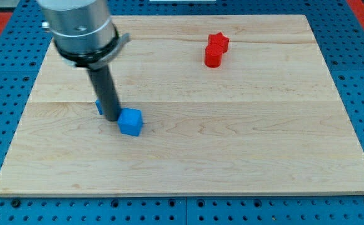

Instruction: Move the red blocks towards up

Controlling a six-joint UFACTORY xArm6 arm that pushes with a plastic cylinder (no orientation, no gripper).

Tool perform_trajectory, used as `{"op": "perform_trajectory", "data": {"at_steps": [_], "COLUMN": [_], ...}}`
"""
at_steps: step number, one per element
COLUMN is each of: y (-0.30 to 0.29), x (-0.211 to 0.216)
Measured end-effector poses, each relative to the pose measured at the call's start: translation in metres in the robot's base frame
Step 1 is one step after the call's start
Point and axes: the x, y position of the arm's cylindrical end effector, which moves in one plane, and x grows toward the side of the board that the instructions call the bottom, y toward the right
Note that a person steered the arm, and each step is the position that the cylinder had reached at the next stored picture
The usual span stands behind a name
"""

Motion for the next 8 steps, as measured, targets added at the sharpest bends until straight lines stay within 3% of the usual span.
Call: {"op": "perform_trajectory", "data": {"at_steps": [1,2,3,5,6,7,8], "y": [0.075,0.085,0.058,0.088,0.147,0.168,0.142], "x": [0.009,0.025,0.051,-0.053,-0.082,-0.128,-0.137]}}
